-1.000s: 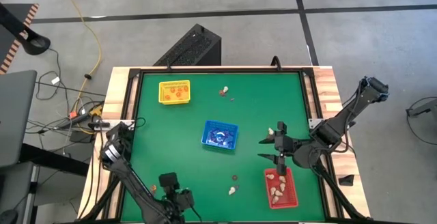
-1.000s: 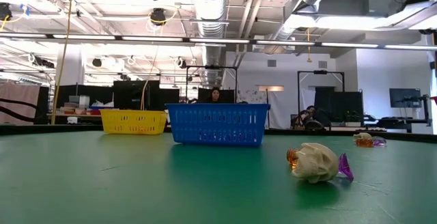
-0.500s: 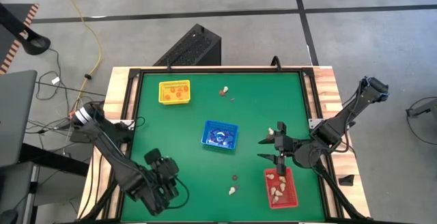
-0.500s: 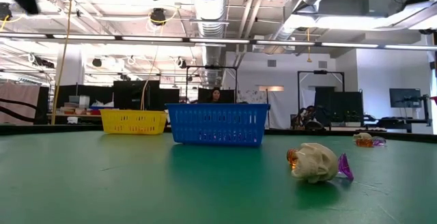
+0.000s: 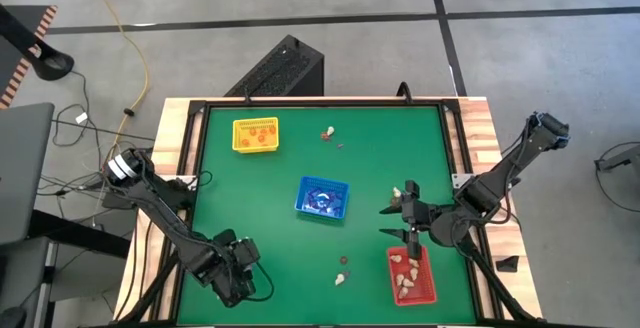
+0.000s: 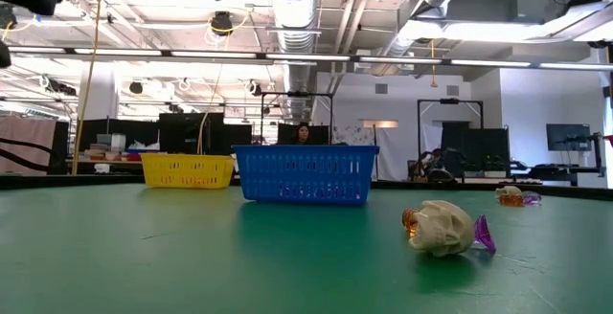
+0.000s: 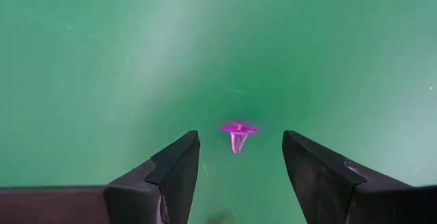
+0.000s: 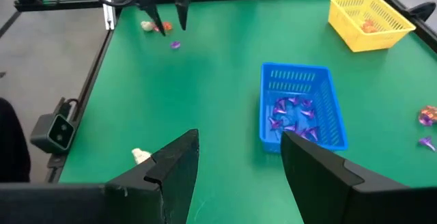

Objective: Sort Halloween decoration
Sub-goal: Put the witch hat toy into the blue bin

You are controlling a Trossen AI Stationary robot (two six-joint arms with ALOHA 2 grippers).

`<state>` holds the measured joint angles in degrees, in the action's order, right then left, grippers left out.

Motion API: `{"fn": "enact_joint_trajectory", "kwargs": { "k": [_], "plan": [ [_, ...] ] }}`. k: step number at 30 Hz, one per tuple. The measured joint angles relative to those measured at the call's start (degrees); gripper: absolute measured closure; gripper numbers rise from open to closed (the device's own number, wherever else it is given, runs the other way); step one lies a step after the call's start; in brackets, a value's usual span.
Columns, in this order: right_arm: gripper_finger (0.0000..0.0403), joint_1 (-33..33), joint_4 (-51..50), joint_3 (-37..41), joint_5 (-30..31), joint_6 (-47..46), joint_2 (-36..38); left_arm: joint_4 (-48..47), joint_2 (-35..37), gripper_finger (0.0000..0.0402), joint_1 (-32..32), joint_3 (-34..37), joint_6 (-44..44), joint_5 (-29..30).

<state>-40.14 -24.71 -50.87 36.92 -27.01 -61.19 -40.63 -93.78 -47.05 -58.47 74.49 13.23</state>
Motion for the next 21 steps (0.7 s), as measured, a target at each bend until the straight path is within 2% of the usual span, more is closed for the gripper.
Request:
{"fn": "enact_joint_trajectory", "kwargs": {
  "k": [5,13,21],
  "plan": [
    [0.0164,0.02,-0.24,0.02,-1.17,-0.43,0.0,5.89,0.0,0.0201,-0.22,3.53,0.39,-2.49],
    [0.0164,0.02,0.0,0.26,-1.39,-1.46,-0.02,5.98,-0.26,0.0201,-1.25,4.37,-0.69,-0.74],
    [0.0164,0.07,-0.11,1.03,-2.31,-1.66,-0.04,6.87,-4.54,0.0201,-1.84,4.21,-2.65,-0.93]
  ]
}}
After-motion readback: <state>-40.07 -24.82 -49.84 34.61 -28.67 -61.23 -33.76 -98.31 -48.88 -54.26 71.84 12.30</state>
